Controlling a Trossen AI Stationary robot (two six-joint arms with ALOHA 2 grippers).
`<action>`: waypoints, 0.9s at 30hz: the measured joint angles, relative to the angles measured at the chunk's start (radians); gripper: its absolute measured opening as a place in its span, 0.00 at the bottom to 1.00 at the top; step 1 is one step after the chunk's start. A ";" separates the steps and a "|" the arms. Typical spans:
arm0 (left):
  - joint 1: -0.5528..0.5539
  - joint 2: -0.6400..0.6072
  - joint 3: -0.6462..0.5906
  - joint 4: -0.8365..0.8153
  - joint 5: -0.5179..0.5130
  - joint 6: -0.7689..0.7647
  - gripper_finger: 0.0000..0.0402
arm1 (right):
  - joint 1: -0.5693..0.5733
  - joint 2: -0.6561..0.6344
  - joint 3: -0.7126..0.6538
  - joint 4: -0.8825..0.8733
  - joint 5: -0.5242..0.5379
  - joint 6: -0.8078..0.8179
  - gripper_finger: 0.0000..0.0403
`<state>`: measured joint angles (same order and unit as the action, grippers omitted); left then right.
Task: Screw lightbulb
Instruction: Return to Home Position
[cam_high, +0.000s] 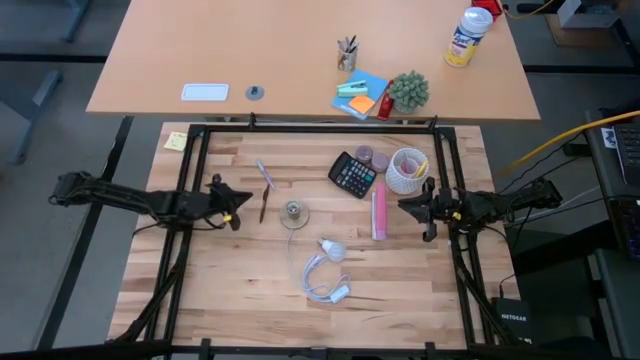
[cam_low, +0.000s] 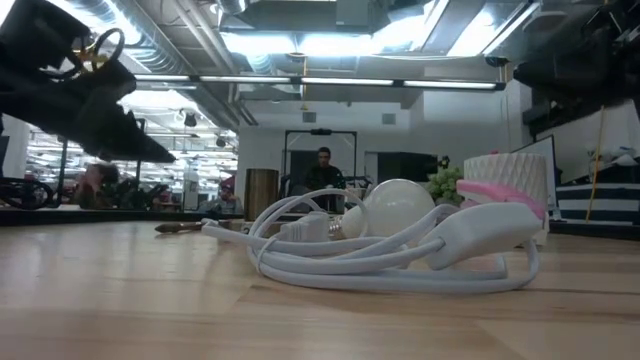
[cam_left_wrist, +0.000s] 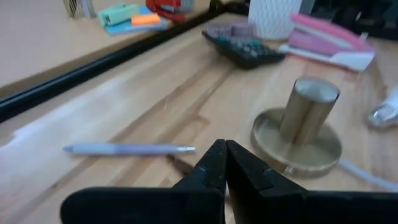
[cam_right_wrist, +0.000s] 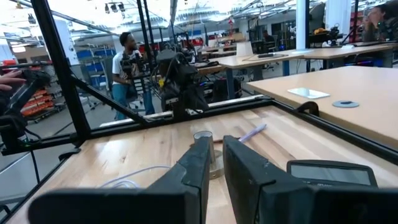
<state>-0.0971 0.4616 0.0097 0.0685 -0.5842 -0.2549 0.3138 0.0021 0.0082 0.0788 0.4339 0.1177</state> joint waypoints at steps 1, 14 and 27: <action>0.000 -0.017 0.000 0.000 0.000 0.000 0.00 | 0.000 0.000 0.000 0.000 0.000 0.000 0.13; 0.000 -0.235 0.000 0.000 0.000 0.000 0.00 | 0.000 0.000 0.000 0.000 0.000 0.000 0.13; 0.000 -0.460 0.000 0.010 -0.004 0.001 0.00 | 0.000 0.000 0.000 0.000 0.000 0.000 0.13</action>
<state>-0.0971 0.0011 0.0093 0.0783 -0.5879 -0.2543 0.3138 0.0021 0.0082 0.0788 0.4335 0.1181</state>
